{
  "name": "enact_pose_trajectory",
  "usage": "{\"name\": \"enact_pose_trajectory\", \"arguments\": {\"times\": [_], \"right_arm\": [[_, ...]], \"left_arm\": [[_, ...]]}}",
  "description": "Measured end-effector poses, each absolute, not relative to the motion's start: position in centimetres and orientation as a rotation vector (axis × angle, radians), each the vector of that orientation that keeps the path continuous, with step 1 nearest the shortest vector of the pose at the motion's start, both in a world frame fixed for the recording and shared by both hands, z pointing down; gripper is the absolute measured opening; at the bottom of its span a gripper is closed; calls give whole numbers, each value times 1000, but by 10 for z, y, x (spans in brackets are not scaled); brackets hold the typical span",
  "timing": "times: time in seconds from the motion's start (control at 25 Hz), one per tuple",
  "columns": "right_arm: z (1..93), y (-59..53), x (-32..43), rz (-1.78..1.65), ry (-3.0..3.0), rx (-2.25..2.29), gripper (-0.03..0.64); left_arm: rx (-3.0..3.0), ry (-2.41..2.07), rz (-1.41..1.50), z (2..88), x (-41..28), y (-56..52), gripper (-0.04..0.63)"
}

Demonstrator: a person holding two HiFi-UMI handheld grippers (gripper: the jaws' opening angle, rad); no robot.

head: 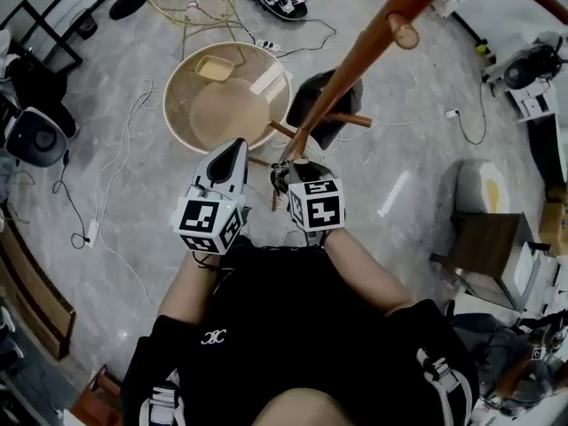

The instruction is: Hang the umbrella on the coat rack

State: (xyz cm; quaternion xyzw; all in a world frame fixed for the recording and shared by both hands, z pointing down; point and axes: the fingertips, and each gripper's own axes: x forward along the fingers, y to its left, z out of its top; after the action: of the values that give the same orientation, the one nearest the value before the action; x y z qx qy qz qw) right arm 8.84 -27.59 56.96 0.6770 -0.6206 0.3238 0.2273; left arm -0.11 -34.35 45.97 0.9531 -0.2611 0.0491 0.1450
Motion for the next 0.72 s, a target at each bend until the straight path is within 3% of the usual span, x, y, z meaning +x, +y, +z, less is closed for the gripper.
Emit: {"name": "enact_pose_trajectory", "arguments": {"times": [0.72], "right_arm": [[565,-300,80,938,-1393,2039,17]], "left_arm": [[2776,-367,131,471,-8,-399,17]]}}
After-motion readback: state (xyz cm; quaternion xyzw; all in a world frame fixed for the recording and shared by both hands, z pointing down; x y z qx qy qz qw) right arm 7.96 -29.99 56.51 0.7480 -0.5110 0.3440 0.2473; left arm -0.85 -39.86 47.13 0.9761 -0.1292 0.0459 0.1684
